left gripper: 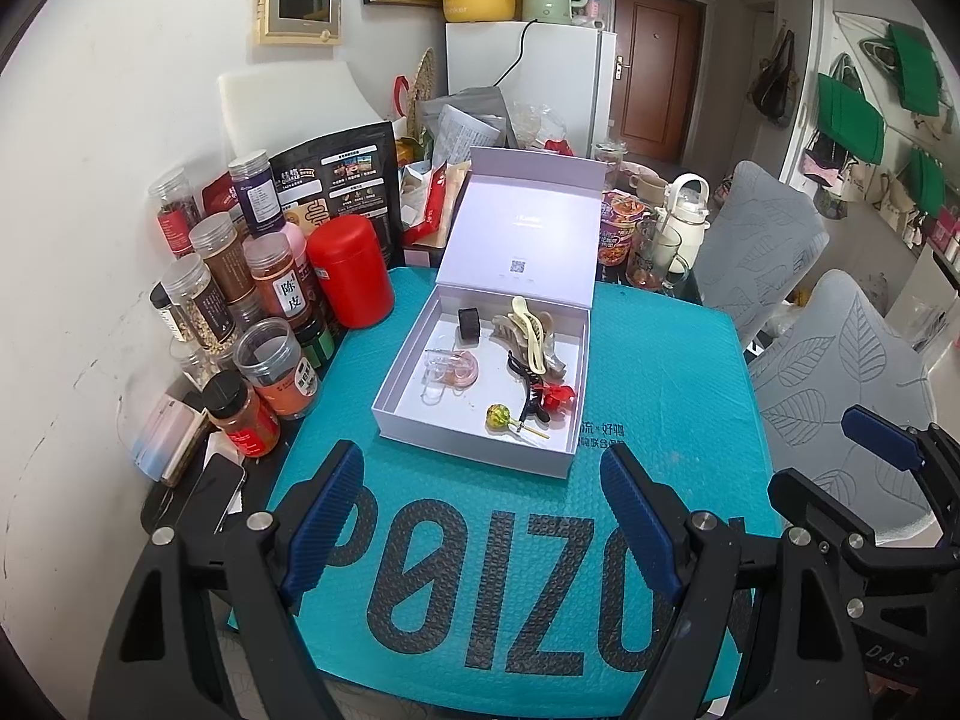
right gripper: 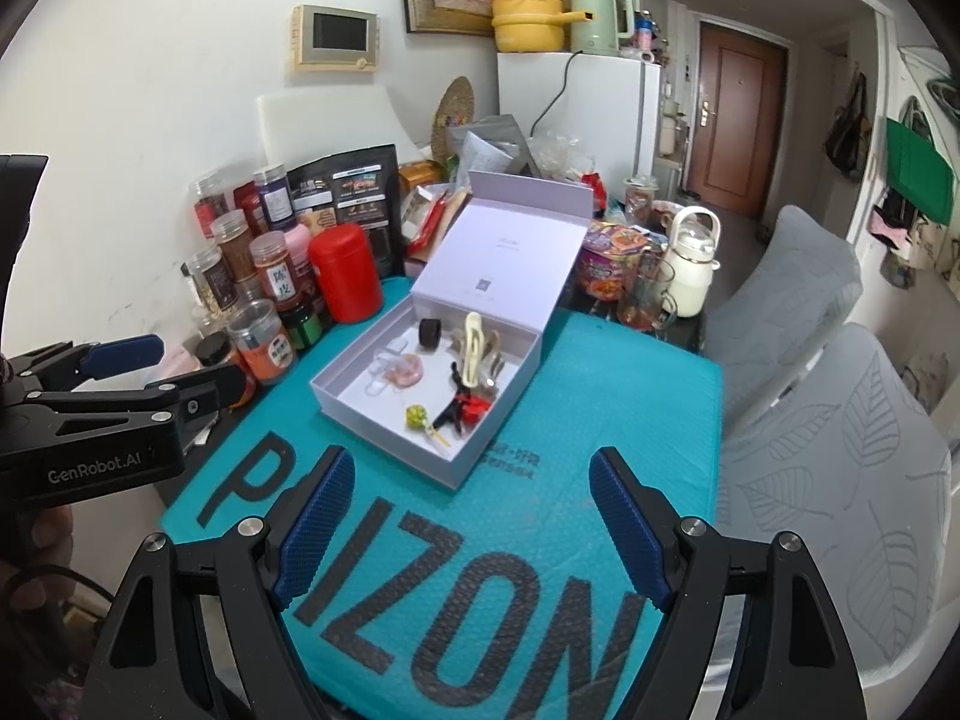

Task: Organize rigid objects

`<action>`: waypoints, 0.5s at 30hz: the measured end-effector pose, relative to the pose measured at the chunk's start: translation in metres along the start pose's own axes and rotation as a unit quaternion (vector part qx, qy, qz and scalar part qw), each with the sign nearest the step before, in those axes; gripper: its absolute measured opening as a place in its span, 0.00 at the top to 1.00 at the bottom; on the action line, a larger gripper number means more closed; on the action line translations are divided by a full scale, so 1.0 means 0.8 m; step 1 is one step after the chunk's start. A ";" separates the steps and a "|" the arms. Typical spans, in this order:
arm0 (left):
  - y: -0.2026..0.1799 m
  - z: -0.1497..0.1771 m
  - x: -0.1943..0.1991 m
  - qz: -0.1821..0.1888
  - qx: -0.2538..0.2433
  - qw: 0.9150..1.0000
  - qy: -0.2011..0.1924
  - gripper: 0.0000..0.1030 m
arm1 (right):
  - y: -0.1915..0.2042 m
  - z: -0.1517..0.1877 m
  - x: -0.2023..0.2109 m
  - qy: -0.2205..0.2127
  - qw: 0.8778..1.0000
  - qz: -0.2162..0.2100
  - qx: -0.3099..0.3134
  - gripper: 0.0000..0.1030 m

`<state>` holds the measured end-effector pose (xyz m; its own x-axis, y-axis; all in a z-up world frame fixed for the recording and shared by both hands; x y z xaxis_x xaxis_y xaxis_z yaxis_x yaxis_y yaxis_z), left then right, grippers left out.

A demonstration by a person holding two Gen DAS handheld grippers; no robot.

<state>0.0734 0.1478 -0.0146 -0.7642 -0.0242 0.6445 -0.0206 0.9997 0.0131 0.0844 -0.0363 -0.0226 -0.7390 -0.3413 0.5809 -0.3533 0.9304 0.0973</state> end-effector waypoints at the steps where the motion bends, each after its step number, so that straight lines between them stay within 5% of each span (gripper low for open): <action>1: 0.000 0.001 0.000 0.000 0.000 1.000 0.000 0.21 | 0.000 0.000 0.000 0.000 1.000 0.000 0.000 0.21; 15: -0.001 0.006 -0.001 0.002 -0.005 1.000 0.005 0.21 | 0.001 0.007 -0.001 0.005 1.000 0.001 0.002 0.21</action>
<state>0.0710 0.1472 -0.0192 -0.7581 -0.0201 0.6518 -0.0106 0.9998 0.0186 0.0814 -0.0360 -0.0278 -0.7340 -0.3384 0.5888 -0.3540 0.9306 0.0935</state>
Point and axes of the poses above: each gripper's, at about its wrist camera, not at the fingertips, and x roughly against the way its jaws point, y to its left, z to its underside, the point moved 8 cm from there along -x, roughly the way its jaws point, and after that the axes turned 7 degrees about -y, right-handed, at the moved point
